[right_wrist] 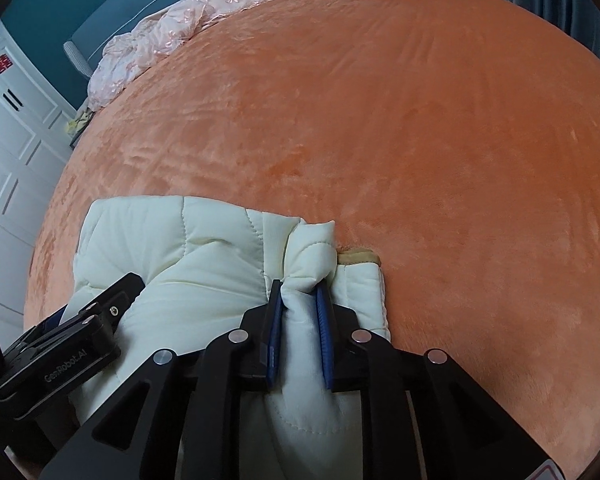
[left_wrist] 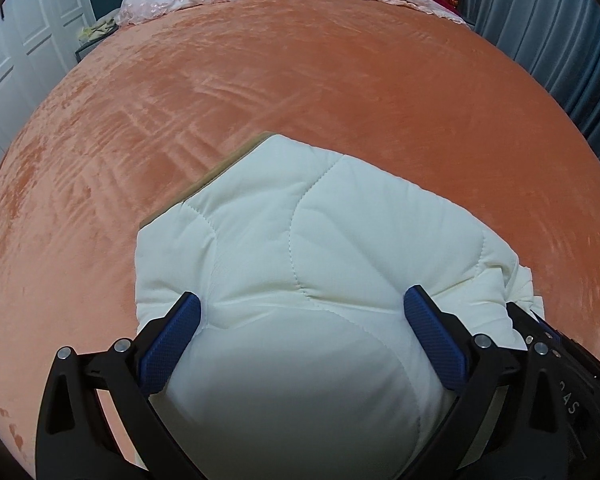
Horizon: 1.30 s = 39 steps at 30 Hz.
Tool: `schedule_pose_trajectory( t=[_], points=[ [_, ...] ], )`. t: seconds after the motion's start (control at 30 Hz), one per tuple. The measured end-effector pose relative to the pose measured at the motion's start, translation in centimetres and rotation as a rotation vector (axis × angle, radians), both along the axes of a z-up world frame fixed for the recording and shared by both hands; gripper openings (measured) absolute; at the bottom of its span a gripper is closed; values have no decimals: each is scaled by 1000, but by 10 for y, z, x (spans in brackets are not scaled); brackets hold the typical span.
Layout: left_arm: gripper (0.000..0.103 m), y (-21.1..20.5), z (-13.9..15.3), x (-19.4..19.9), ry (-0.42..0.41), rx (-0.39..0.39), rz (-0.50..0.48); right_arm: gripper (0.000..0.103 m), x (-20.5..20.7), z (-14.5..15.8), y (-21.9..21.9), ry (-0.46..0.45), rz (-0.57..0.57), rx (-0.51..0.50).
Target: Fold large clothes
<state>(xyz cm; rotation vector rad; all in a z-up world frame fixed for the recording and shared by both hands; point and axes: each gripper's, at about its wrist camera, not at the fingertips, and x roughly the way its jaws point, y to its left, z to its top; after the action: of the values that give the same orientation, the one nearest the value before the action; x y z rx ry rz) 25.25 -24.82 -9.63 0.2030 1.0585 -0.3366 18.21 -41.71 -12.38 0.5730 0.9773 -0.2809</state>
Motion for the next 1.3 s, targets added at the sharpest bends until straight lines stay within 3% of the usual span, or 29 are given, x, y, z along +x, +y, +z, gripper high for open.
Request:
schedule_pose_trajectory(
  t=[0.57, 0.7, 0.8, 0.83, 0.87, 0.93, 1.13, 1.3],
  points=[
    [98, -2, -11, -5, -97, 13, 29, 15, 1, -7, 3, -58, -6, -40],
    [98, 5, -8, -4, -87, -37, 32, 17, -8, -2, 2, -124, -41, -40],
    [98, 21, 4, -4, -37, -105, 28, 28, -25, 10, -7, -161, -100, 9],
    [98, 27, 10, -4, -11, -116, 23, 39, -31, 16, -9, -158, -117, 15],
    [98, 35, 17, -8, 9, -126, 15, 57, -39, 24, -9, -150, -133, 12],
    [98, 51, 31, -19, 25, -112, 13, 72, -58, 36, -7, -145, -130, 11],
    [98, 124, 37, -54, 148, -132, 82, 76, -104, 30, 0, -67, 1, 184],
    [98, 170, 12, -72, 296, -301, 147, 79, -121, 7, 8, -64, 30, 374]
  ],
)
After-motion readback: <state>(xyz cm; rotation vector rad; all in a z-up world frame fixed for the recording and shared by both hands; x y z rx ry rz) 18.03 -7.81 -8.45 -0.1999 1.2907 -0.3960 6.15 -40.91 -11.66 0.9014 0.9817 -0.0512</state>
